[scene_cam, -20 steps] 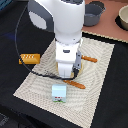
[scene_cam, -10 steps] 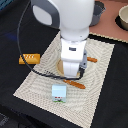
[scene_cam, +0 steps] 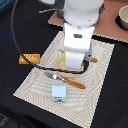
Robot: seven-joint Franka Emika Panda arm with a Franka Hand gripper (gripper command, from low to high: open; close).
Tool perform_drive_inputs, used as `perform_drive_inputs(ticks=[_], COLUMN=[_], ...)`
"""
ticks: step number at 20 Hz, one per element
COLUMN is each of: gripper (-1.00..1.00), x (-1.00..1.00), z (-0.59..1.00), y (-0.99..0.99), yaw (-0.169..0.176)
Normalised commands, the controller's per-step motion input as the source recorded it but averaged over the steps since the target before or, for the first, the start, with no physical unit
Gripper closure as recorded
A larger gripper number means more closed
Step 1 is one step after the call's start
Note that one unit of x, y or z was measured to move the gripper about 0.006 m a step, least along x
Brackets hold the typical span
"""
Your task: Interact with the objects in diverse but meaningful ways.
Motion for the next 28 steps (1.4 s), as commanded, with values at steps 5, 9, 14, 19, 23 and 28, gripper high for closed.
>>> perform_drive_inputs(ticks=[5, 9, 14, 19, 23, 28], gripper=[1.0, 1.0, 1.0, 1.0, 1.0, 1.0], x=[-0.62, -0.59, -0.65, -0.74, -0.68, -0.69], z=[0.22, 0.35, 0.37, 0.11, 0.04, 0.01], y=[-0.08, -0.03, -0.02, 0.0, -0.12, -0.16], yaw=[-0.014, 0.0, -0.01, -0.019, -0.054, -0.046])
